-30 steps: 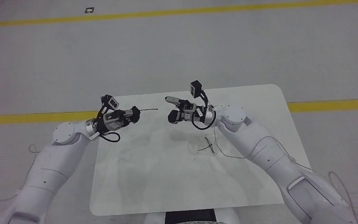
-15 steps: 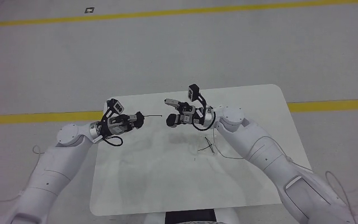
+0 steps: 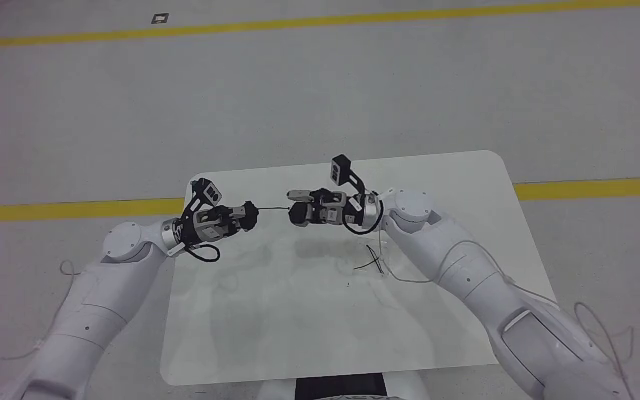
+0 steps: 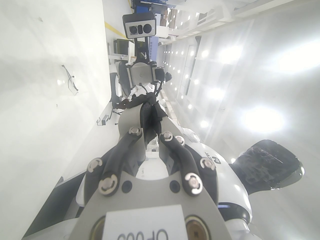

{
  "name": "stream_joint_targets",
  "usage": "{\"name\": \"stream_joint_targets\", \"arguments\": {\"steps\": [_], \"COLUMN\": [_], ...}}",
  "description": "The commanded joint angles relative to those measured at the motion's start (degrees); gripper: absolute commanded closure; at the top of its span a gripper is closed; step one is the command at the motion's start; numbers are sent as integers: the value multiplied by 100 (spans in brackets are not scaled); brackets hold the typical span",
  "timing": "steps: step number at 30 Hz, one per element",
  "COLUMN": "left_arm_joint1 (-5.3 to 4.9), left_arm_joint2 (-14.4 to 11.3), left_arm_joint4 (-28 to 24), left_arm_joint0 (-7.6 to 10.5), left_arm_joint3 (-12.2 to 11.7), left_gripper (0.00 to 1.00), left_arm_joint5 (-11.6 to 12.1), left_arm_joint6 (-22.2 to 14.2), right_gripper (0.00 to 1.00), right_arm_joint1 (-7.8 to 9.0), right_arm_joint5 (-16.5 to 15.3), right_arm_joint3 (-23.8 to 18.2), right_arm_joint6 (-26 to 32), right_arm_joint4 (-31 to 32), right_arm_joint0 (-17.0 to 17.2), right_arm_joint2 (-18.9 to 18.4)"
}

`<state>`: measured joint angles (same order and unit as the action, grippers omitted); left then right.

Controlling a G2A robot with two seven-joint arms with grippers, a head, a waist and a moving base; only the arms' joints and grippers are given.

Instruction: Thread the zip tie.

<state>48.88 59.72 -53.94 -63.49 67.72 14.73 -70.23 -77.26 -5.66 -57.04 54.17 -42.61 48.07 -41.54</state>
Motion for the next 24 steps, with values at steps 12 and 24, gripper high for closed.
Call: {"name": "stream_joint_targets", "arguments": {"steps": [12,24], "left_arm_joint1": [0,0], "left_arm_joint2": [0,0], "left_arm_joint4": [0,0], "left_arm_joint0": [0,0], "left_arm_joint3": [0,0], "left_gripper": [100,100], "left_arm_joint5": [0,0], "left_arm_joint6": [0,0], "right_gripper": [82,90], "right_arm_joint1": [-80,-132], "right_arm_joint5": [-5,60], "right_arm_joint3": [107,91], "right_arm_joint6": [232,319], "right_arm_joint4": [162,280], "right_arm_joint0": [-24,13], "right_arm_joint2": [-89,-186]}}
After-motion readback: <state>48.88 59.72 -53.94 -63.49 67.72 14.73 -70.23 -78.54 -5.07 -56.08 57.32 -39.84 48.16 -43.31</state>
